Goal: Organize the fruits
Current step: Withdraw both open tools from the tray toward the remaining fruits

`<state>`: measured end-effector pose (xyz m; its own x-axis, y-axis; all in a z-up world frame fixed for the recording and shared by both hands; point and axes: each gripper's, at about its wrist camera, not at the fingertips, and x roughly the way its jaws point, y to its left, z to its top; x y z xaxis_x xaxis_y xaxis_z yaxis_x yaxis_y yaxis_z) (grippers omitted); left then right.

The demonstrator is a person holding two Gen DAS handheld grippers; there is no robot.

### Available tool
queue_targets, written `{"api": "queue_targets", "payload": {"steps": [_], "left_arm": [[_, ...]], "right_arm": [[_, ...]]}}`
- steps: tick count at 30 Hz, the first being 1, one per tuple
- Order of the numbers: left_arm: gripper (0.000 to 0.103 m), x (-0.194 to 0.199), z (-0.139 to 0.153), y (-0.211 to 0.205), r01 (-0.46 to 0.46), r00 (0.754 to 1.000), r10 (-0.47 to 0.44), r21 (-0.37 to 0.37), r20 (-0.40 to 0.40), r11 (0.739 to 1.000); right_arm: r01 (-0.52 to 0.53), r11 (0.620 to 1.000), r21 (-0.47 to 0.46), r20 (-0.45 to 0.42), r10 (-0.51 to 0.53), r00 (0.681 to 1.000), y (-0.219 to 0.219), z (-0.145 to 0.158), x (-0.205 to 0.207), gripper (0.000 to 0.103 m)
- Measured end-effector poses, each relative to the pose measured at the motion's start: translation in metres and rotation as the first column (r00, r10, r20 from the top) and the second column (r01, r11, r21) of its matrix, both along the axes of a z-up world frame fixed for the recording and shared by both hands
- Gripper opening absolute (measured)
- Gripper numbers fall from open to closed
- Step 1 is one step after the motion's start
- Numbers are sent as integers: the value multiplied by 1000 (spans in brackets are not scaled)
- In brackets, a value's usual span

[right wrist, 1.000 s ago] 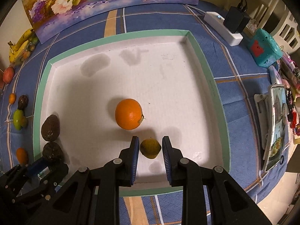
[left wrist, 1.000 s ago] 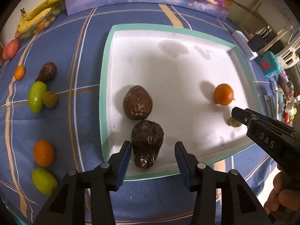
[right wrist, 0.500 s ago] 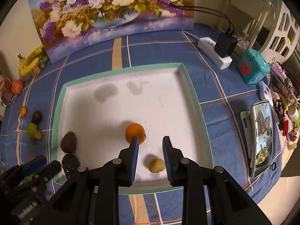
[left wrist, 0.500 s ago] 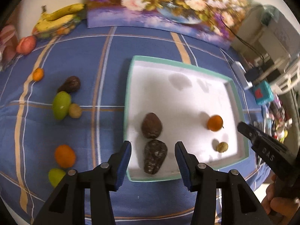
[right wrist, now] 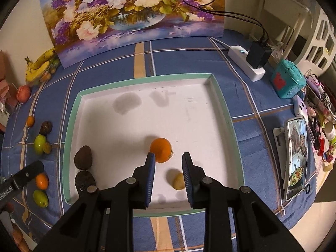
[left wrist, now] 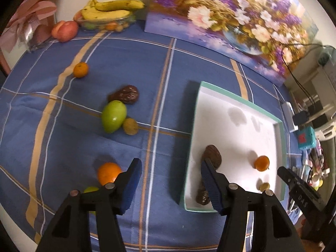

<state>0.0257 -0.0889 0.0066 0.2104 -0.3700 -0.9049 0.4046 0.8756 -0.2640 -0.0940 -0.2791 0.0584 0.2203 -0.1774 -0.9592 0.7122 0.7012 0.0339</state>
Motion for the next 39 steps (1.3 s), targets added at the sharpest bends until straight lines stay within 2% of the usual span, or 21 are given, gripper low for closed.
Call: {"api": "queue_targets", "payload": {"steps": [9,11,15,16,18,19,20,22,28,34,37,39], "left_arm": [[63,8,3,16,-40,999,40,-1,9,999],[66,8,3,16,-42,999,42,2,10,999],[84,9,0,16,-47,999,46,23,14,999],[88,9,-1,16,-49,999,48,32,18,998],[95,10,-3,16,-56,998,55,54,26,997],[101,11,-5,17,-61,998,59,64,30,996],[103,11,-6,19,-67,997,65,72,34,995],[103,13,-8,21,-77,996,74,81,41,994],[103,17,-12,28,-98,994,94,81,58,992],[103,18,-6,27,-97,990,85,104,109,990],[103,20,-2,26,-102,989,88,122,121,987],[103,20,1,27,-106,988,93,104,123,989]], "right_arm": [[-75,997,-4,21,75,997,19,6,17,27],[-79,997,-3,22,79,997,20,6,18,27],[-78,997,5,16,78,997,21,2,18,28],[-78,997,8,13,78,997,20,0,18,34],[-77,997,8,5,77,997,20,-3,18,59],[-77,997,8,3,77,997,20,-5,18,61],[-80,997,11,2,80,997,20,-6,19,62],[-84,996,13,-1,84,997,20,-9,19,74],[-89,996,6,8,88,996,22,-14,20,92],[-98,994,-57,36,100,994,25,-10,21,94],[-96,994,-58,63,100,993,24,-9,22,94],[-95,994,-50,75,99,992,24,-8,23,94]]}}
